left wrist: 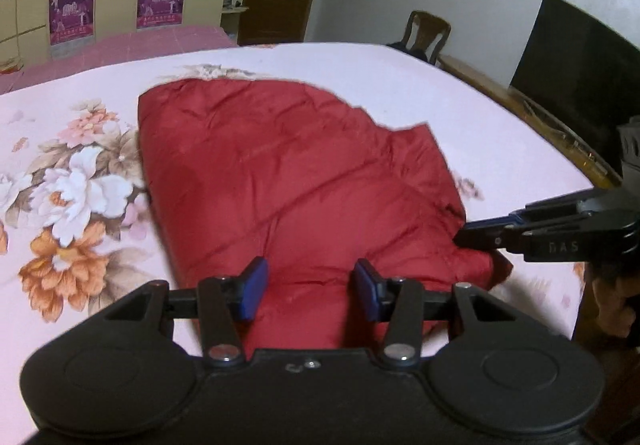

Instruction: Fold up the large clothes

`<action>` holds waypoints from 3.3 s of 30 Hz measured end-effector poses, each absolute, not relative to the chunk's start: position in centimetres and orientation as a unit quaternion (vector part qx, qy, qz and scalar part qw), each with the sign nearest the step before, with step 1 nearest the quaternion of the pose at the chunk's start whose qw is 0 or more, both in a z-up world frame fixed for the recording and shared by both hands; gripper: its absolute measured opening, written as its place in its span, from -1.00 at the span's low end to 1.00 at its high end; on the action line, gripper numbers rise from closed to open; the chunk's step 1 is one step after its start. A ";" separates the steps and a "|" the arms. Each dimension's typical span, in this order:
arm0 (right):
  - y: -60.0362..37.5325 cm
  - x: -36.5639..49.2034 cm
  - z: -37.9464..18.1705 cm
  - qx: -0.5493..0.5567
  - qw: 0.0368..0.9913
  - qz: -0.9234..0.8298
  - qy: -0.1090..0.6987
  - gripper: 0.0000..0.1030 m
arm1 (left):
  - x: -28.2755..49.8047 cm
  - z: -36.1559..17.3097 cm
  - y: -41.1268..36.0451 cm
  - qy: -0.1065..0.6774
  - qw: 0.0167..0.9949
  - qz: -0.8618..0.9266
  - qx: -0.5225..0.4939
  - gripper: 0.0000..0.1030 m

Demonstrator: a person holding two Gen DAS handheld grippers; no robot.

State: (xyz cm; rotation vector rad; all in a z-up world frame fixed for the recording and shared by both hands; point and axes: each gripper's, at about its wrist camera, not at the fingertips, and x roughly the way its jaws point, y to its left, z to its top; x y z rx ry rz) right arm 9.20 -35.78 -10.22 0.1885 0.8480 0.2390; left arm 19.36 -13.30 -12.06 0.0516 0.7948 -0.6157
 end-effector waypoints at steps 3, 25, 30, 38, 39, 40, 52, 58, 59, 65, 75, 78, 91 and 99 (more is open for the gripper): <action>-35.0 9.3 -12.8 0.075 0.895 0.107 0.427 -0.72 | 19.5 -13.7 -13.8 0.390 0.875 -0.285 0.040 -0.07; -35.4 9.0 -8.0 0.087 0.908 0.144 0.384 -0.71 | 17.3 -9.3 -9.9 0.354 0.900 -0.253 -0.018 -0.15; -38.5 14.7 -6.6 0.104 0.932 0.090 0.336 -0.71 | 23.1 -8.9 -11.7 0.317 0.914 -0.250 -0.022 -0.15; -40.3 20.6 -14.6 0.099 0.914 0.059 0.388 -0.72 | 27.0 -13.0 -12.9 0.369 0.902 -0.223 -0.008 -0.11; -40.8 20.5 -14.7 0.117 0.913 0.055 0.388 -0.72 | 26.8 -12.6 -12.9 0.370 0.903 -0.220 -0.003 -0.12; -41.1 20.3 -14.3 0.130 0.913 0.051 0.384 -0.71 | 26.5 -12.1 -12.7 0.366 0.905 -0.218 -0.001 -0.16; -39.9 20.2 -14.8 0.133 0.904 0.060 0.402 -0.72 | 26.5 -12.3 -14.0 0.364 0.908 -0.208 0.015 -0.10; -40.0 19.7 -12.6 0.118 0.911 0.061 0.391 -0.71 | 26.4 -11.5 -13.6 0.360 0.910 -0.207 0.010 -0.13; -40.0 19.5 -11.9 0.122 0.914 0.061 0.383 -0.71 | 26.4 -11.1 -13.5 0.356 0.911 -0.207 0.009 -0.11; -38.5 20.4 -9.4 0.126 0.924 0.095 0.347 -0.71 | 27.0 -10.1 -13.5 0.345 0.918 -0.197 0.010 0.30; -41.0 18.7 -10.3 0.180 0.922 0.053 0.339 0.59 | 26.6 -11.0 -11.8 0.369 0.909 -0.194 -0.007 0.64; -42.5 19.0 -11.5 0.219 0.904 0.069 0.360 -0.01 | 26.7 -11.8 -11.7 0.380 0.905 -0.190 -0.006 0.68; -42.2 19.8 -14.6 0.196 0.900 0.075 0.382 -0.78 | 27.2 -12.9 -10.5 0.408 0.894 -0.177 -0.054 0.73; -45.5 20.1 -14.9 0.275 0.856 0.068 0.432 0.27 | 28.4 -13.6 -8.7 0.437 0.864 -0.200 -0.150 0.77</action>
